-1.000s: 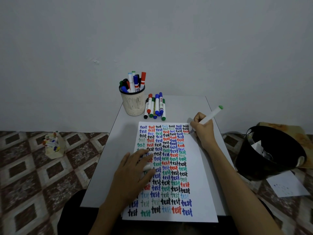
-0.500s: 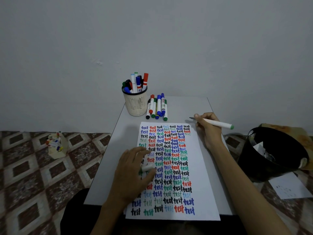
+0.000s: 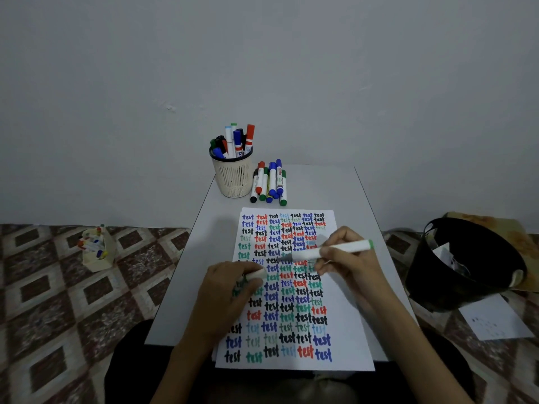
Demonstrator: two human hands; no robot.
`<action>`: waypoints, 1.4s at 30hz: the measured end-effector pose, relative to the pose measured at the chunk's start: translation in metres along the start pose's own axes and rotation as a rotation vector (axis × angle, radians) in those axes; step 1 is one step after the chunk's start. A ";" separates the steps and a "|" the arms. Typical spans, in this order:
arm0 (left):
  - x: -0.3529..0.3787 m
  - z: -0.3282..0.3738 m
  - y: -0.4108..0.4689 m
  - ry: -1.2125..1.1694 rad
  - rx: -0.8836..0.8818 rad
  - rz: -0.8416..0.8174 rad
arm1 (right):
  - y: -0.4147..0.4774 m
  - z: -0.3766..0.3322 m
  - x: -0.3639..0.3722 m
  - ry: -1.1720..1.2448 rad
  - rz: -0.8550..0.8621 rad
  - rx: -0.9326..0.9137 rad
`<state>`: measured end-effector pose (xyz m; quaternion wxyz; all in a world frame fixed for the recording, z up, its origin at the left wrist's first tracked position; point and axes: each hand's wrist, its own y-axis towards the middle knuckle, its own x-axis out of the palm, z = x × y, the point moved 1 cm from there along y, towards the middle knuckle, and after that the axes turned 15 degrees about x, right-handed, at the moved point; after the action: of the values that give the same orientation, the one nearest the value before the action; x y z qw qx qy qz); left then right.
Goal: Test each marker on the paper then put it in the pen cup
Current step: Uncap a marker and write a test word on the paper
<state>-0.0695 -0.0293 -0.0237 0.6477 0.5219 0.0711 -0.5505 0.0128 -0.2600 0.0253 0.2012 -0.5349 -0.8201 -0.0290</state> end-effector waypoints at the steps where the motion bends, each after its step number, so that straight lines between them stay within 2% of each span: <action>1: 0.000 0.000 0.000 -0.010 0.005 -0.007 | -0.003 0.003 0.001 0.007 -0.006 -0.001; 14: -0.005 0.011 0.002 -0.138 0.080 -0.031 | -0.016 0.019 0.017 -0.050 -0.008 0.038; 20: -0.013 0.014 0.004 -0.291 0.043 0.071 | -0.017 0.026 0.026 -0.003 -0.014 0.063; 31: -0.015 0.013 0.002 -0.299 0.062 0.057 | -0.022 0.025 0.035 -0.075 -0.044 0.029; 37: -0.016 0.013 0.002 -0.336 -0.008 0.156 | -0.018 -0.015 0.015 -0.312 -0.334 0.246; 39: -0.017 0.011 0.002 -0.335 -0.010 0.177 | -0.011 -0.025 0.013 -0.513 -0.325 0.243; 42: -0.016 0.011 0.003 -0.326 -0.002 0.153 | 0.004 -0.021 0.026 -0.998 -0.195 0.093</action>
<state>-0.0789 -0.0284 -0.0067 0.6911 0.4292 -0.0741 -0.5768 0.0138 -0.2415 0.0532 -0.1950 -0.3949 -0.8629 0.2479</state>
